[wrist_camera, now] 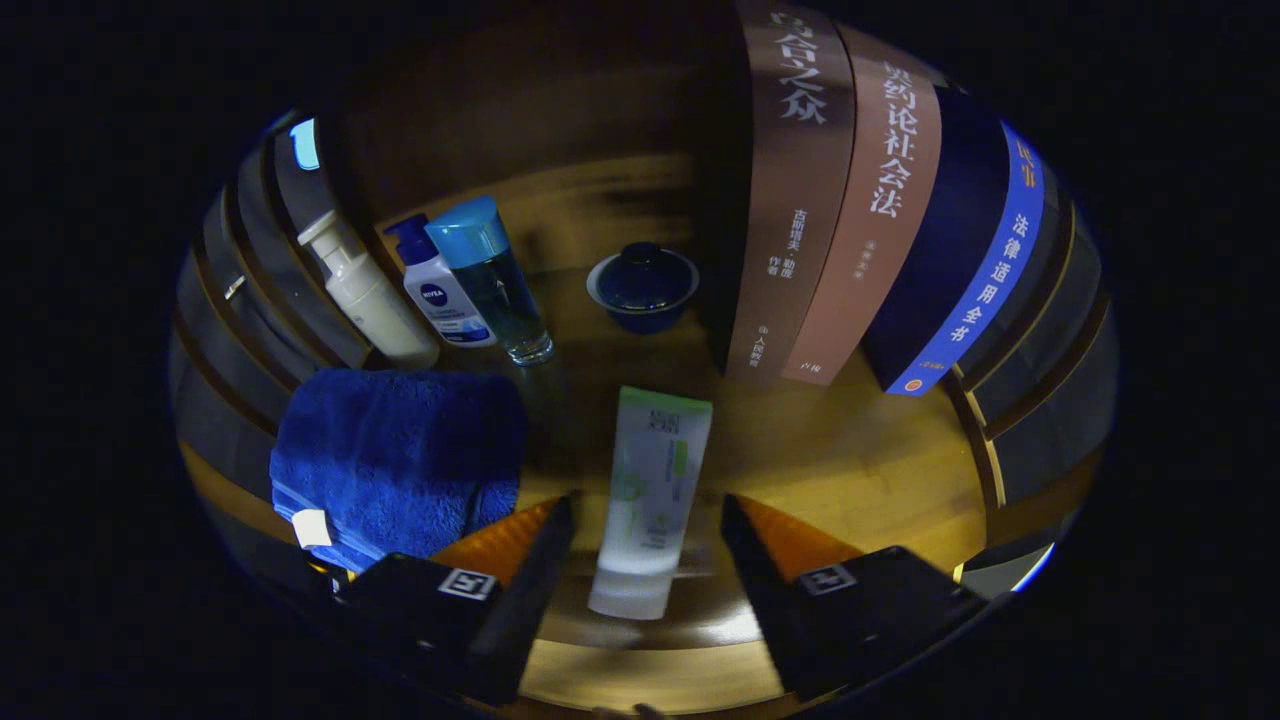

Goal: Pull open the drawer, take out the items inside it, and place them on the countertop above the cabinet.

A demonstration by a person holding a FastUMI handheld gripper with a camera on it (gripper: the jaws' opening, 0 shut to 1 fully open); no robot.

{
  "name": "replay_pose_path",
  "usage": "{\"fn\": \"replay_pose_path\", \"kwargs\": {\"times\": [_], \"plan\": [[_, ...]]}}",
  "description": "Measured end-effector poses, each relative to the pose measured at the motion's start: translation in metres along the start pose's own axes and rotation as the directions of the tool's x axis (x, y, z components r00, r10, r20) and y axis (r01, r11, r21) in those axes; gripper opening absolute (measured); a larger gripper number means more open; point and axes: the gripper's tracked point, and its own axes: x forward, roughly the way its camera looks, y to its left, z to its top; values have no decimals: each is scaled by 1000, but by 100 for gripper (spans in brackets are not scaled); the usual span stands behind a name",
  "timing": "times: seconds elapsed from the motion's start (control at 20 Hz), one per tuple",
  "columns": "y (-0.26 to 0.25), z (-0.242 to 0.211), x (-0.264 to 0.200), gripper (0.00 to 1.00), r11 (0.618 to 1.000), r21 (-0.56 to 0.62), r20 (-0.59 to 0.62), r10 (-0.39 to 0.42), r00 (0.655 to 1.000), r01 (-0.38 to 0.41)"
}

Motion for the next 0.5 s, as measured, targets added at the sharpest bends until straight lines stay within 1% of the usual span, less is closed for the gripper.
{"fn": "replay_pose_path", "kwargs": {"times": [0.1,0.35,0.5], "plan": [[1,3,-3,100,1000,1,11,-5,1000,5],[5,-6,-26,100,1000,4,56,4,998,-5],[11,-15,-59,100,1000,3,145,24,989,-25]]}}
